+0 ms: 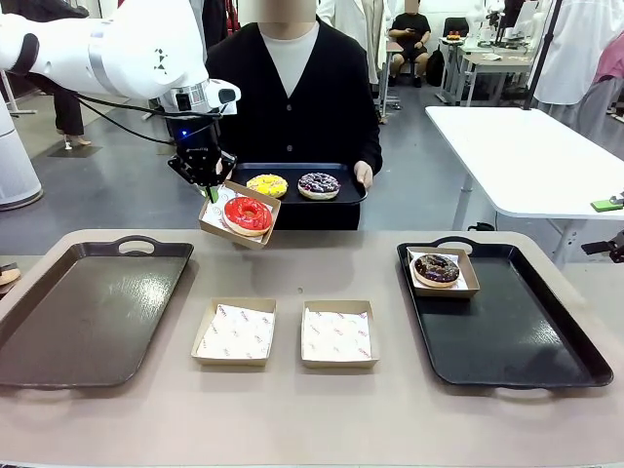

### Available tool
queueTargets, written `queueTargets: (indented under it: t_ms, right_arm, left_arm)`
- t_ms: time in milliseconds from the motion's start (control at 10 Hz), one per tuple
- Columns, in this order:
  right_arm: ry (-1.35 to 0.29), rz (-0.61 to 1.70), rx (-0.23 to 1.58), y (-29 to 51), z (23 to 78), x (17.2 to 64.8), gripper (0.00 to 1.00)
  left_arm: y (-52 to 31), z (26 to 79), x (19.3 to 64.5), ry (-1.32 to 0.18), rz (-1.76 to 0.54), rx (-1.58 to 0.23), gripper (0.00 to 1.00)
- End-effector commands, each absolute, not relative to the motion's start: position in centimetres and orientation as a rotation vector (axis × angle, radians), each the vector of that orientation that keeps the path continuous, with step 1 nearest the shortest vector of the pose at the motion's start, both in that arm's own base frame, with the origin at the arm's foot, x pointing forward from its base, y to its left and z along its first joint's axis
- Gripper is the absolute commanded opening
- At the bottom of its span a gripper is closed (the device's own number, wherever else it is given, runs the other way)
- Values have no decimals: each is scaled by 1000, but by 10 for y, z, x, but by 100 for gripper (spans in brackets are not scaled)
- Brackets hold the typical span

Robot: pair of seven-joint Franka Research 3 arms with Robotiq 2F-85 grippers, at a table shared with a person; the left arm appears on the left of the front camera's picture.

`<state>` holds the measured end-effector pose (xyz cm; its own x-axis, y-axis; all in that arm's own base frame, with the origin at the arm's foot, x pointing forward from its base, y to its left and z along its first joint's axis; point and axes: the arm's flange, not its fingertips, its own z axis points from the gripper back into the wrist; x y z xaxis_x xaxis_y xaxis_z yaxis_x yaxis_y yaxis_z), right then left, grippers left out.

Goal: Individually package the donuts and arrange them on the tray.
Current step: Place the picked Paper togo box on the Handle tray while simultaneously picking up another Paper togo box from the table with the other hand.

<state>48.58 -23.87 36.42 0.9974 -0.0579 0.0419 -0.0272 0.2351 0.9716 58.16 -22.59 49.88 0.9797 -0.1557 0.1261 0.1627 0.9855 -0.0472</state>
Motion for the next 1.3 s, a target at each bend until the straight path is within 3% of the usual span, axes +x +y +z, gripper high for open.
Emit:
queueTargets:
  t_ms: [0, 900, 1200]
  right_arm:
    - [-61, -16, 1323, -238, 363, 485, 100]
    - [-74, -21, 1334, -239, 364, 486, 100]
    - [-53, 53, 1119, -191, 422, 471, 100]
  left_arm:
    - [-223, 500, 578, -128, -167, -57, 1]
    - [-221, 501, 580, -96, -167, -76, 1]
    - [-176, 522, 563, -78, -131, -113, 1]
